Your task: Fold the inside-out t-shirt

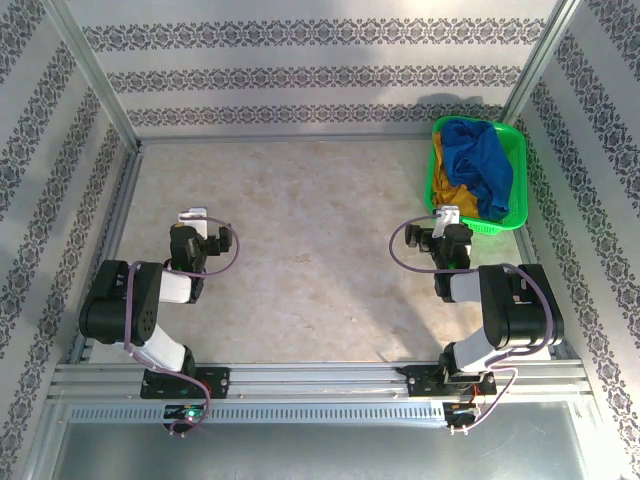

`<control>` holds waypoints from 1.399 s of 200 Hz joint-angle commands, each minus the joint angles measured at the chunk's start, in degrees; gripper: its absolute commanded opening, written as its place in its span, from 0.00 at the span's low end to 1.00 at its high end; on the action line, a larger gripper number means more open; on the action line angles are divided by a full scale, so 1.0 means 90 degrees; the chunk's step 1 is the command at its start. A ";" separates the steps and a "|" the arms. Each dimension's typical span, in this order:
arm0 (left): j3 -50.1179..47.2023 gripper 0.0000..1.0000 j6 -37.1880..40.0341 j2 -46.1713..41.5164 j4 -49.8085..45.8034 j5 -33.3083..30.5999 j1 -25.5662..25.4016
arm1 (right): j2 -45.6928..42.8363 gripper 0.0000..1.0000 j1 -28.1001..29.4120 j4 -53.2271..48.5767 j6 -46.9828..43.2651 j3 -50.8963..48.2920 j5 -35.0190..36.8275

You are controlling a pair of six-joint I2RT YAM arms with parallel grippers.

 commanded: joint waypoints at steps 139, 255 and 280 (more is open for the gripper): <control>0.0065 0.99 -0.0124 0.0086 0.0303 -0.0351 0.0002 | 0.0011 0.98 0.0052 0.0358 0.0049 0.0209 0.0038; 0.0375 0.99 -0.0744 -0.2721 -0.2695 -0.0613 -0.0168 | -0.3998 0.99 0.0266 -0.2699 0.1644 -0.0196 0.1726; 0.0825 0.99 -0.1377 -0.3849 -0.4335 -0.0599 -0.0318 | -0.5608 0.98 0.0131 -0.4313 0.3171 0.0380 0.1020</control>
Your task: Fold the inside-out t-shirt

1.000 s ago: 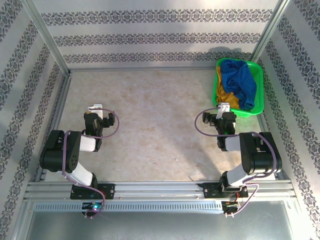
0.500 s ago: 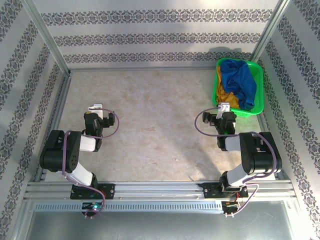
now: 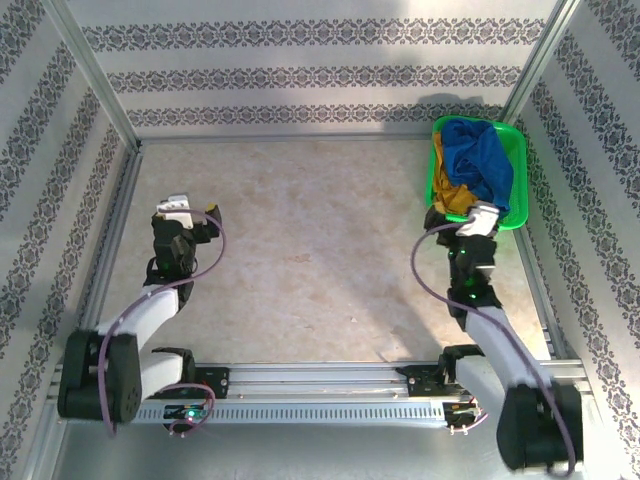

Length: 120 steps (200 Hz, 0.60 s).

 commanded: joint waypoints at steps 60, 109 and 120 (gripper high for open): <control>0.1708 0.99 -0.0997 -0.1041 -0.3921 0.0428 -0.0760 | -0.0041 0.98 -0.0628 -0.4112 0.2775 0.3095 -0.2075; 0.3412 0.99 -0.1473 0.0571 -0.5172 0.0145 -0.1937 | 0.3556 0.98 -0.1038 -0.6308 0.2460 0.6978 -0.2448; 0.3707 0.99 -0.1599 0.0881 -0.5374 0.0077 -0.2162 | 0.4052 0.98 -0.1126 -0.6244 0.2742 0.7390 -0.2327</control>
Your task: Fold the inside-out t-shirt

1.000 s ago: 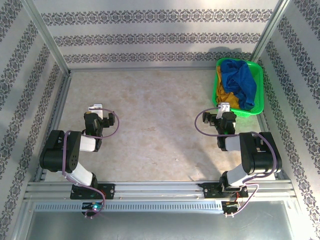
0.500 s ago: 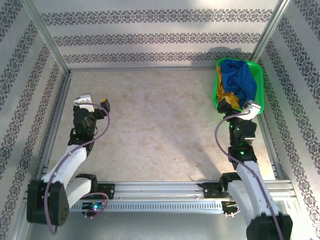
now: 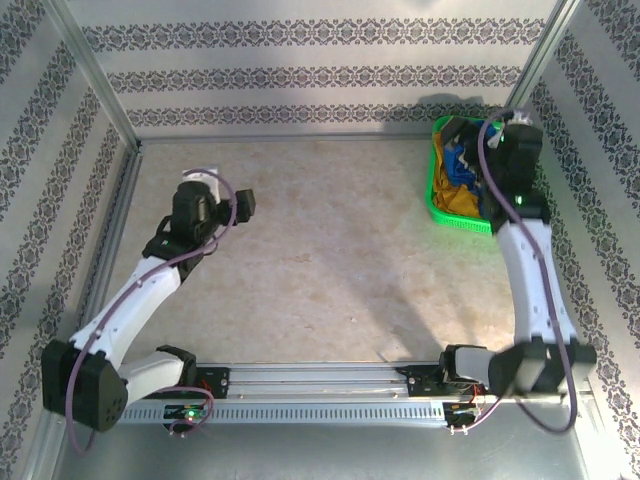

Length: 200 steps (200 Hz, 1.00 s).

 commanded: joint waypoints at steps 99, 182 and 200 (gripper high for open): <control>0.1588 0.99 -0.1466 0.1800 -0.1531 0.0086 -0.1010 | 0.4418 0.79 -0.0310 -0.2958 0.1281 0.3566 0.1574; 0.2034 0.99 -0.1657 0.2549 -0.1547 -0.0137 -0.1030 | 0.6186 0.23 -0.0466 -0.2953 0.1202 0.5295 0.1100; 0.2076 0.99 -0.1634 0.2546 -0.1605 -0.0091 -0.1027 | 0.5810 0.00 -0.0409 -0.2675 0.1081 0.5042 0.0991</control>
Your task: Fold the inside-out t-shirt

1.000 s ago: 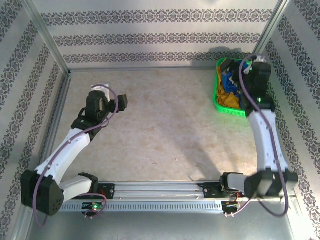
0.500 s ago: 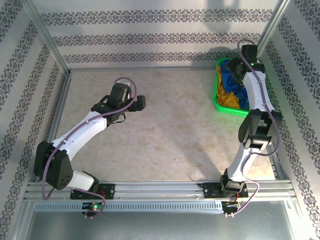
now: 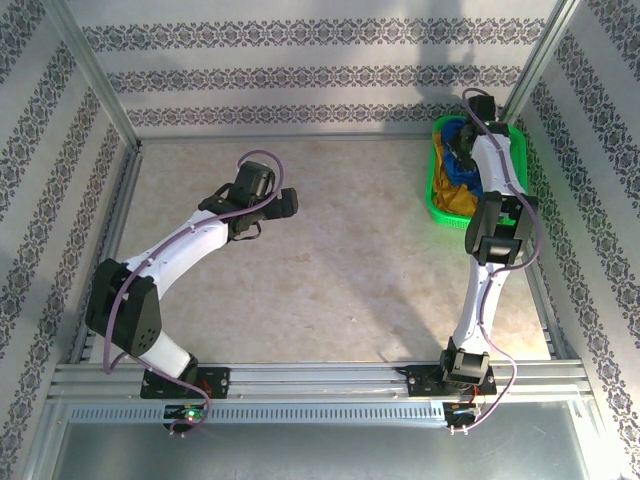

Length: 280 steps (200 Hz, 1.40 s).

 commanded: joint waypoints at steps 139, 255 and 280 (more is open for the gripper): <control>-0.0595 0.99 -0.0623 -0.1582 -0.0540 -0.0124 0.0759 | -0.3754 0.00 0.4247 0.0590 -0.1155 0.0034 -0.1041; -0.0978 0.99 -0.0395 -0.1953 -0.1558 0.0399 0.1230 | -0.5073 0.98 0.4664 0.1165 -0.1599 -0.4217 0.0298; -0.0848 0.99 -0.0170 -0.1881 -0.1713 0.0660 0.1239 | -0.5139 0.86 0.4430 0.1941 -0.1145 -0.5571 -0.1328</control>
